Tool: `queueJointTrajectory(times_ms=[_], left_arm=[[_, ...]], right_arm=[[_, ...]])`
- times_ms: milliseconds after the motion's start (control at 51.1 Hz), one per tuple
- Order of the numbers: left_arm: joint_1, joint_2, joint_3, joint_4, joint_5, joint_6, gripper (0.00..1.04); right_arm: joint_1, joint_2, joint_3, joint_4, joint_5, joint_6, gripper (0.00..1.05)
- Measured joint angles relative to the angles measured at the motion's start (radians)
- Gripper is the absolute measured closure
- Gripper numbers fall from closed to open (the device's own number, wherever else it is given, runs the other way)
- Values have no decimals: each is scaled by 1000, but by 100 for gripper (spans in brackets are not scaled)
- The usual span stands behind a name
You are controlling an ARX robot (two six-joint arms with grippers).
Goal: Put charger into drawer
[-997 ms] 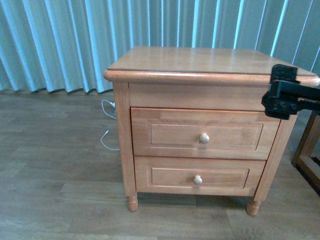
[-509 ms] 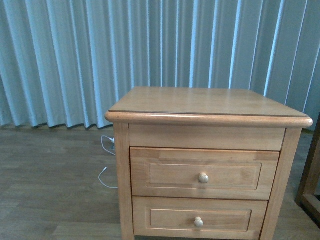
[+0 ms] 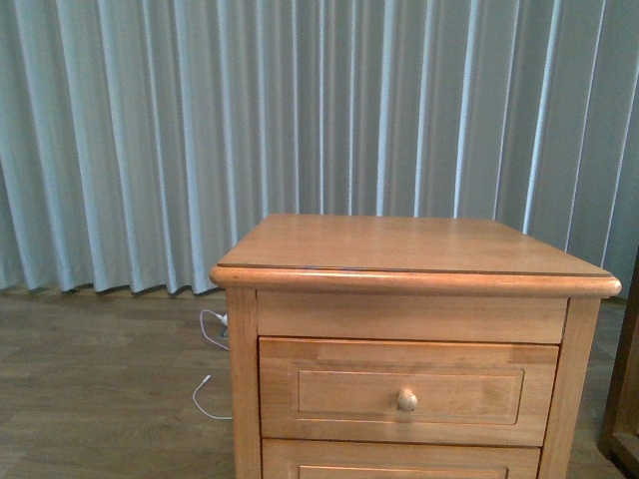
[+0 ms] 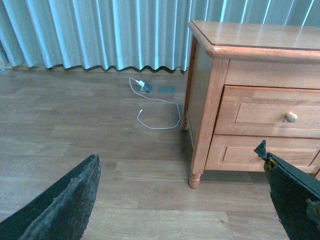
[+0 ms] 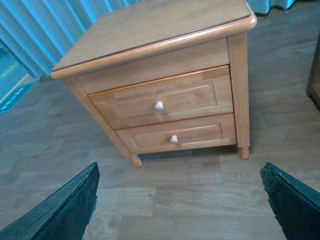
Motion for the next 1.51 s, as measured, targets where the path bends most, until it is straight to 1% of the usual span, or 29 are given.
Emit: queueJointTrajectory(times_ms=[39,59,98,137,176,293,372,489,1095,1506], left_arm=[[0,0,0,0,0,0,6],[0,0,0,0,0,0,6],[0,0,0,0,0,0,6],[0,0,0,0,2,1,6],[0,0,0,0,2,1,6],[0,0,0,0,2,1,6],[0,0,0,0,2,1,6],[0,0,0,0,2,1,6],[0,0,0,0,1,1,6],[0,0,0,0,2,1,6]], right_arm=[[68,-43,-69,151,174,-77,19],[95,-63,-103,208,231,-115,25],[116,-92,-139,262,275,-160,33],[121,-113,-163,280,286,-187,42],[122,-122,-177,286,293,-195,48],[124,-152,-232,293,292,-217,69],[125,-229,-257,222,292,-224,84],[125,-285,-279,221,293,-230,104],[125,-389,-414,243,292,-232,103],[125,-391,-414,243,293,-232,103]])
